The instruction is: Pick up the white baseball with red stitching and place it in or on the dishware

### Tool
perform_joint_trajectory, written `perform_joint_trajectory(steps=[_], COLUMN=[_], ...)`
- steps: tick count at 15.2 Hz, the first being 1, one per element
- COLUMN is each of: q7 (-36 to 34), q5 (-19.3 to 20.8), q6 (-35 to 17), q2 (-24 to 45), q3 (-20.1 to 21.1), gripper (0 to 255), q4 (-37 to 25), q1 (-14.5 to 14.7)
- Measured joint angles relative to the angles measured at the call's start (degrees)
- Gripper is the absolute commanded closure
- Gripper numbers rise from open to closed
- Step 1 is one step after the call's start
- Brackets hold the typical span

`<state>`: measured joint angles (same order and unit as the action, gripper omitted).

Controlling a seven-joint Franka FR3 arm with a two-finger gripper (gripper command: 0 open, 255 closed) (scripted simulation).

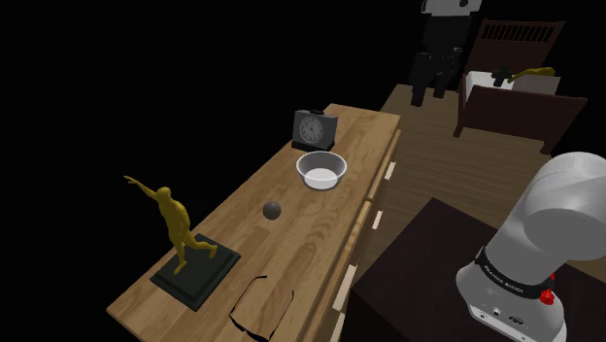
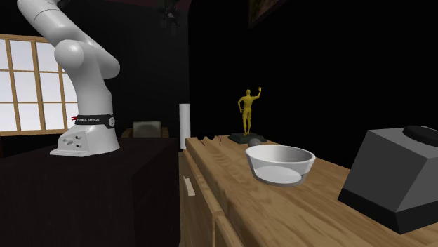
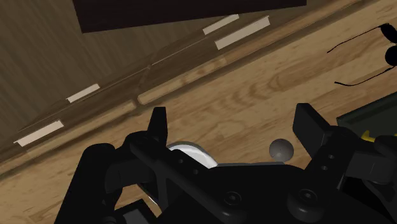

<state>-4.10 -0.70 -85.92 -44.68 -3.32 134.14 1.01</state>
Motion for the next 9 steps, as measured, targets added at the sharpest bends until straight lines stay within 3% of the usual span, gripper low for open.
perform_joint_trajectory(steps=[9], q7=[-4.5], q5=[-2.0], q6=[-10.6], q2=[11.2], q3=[4.1], gripper=[0], q4=[0.9], q1=[1.5])
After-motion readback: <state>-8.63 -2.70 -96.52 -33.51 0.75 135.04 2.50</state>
